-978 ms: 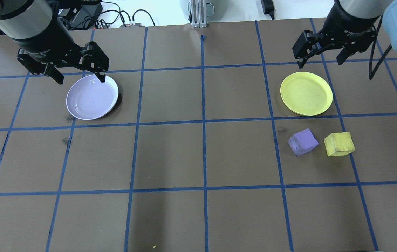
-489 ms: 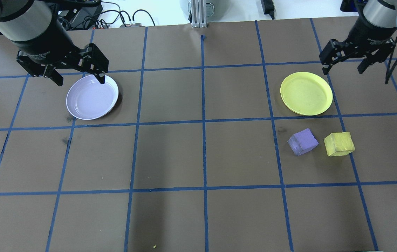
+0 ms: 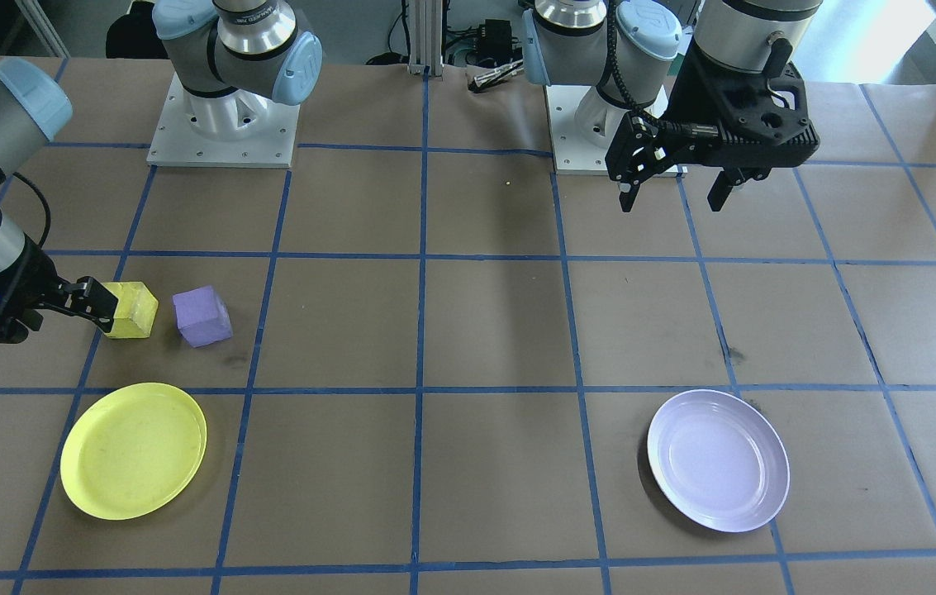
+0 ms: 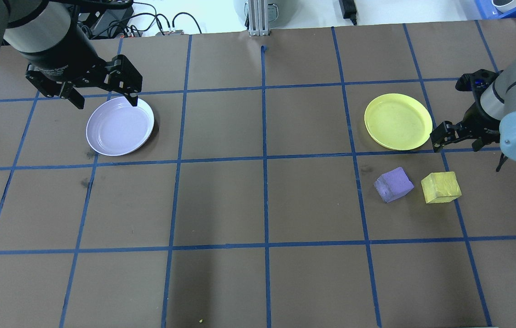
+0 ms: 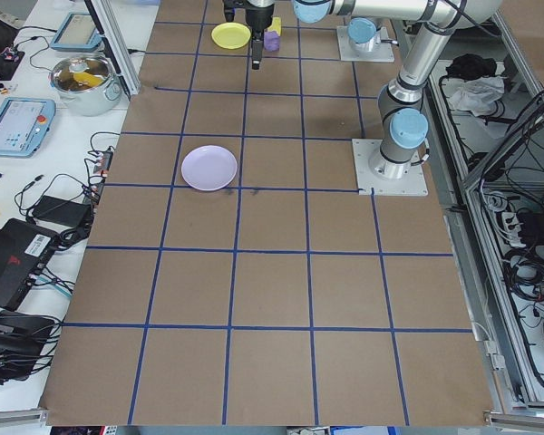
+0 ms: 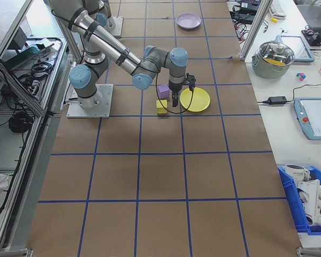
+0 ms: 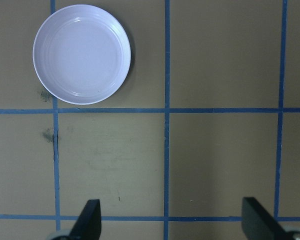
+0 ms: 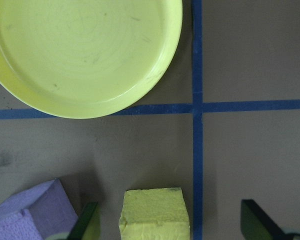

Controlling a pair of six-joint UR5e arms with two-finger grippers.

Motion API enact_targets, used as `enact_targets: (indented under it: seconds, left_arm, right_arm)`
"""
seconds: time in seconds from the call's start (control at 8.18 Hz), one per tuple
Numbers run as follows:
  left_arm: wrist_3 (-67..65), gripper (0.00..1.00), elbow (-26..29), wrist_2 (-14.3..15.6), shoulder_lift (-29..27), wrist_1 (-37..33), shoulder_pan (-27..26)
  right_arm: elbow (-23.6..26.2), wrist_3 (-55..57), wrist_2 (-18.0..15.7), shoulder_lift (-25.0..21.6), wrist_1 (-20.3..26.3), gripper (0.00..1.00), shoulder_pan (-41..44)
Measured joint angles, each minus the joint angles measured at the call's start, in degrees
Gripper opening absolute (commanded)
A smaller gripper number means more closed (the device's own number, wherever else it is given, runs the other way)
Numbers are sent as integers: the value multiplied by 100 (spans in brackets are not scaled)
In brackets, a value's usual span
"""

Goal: Sort blocks by color into plates

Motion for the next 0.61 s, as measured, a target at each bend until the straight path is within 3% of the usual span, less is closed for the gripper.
enact_targets:
  seconds: [0.37, 0.61]
  left_arm:
    - [3, 100, -1, -4, 5, 63, 7]
    - [9, 100, 0, 1, 5, 75, 9]
  right_arm:
    - [402, -76, -32, 107, -170, 100, -3]
    - [446, -103, -335, 292, -164, 100, -3]
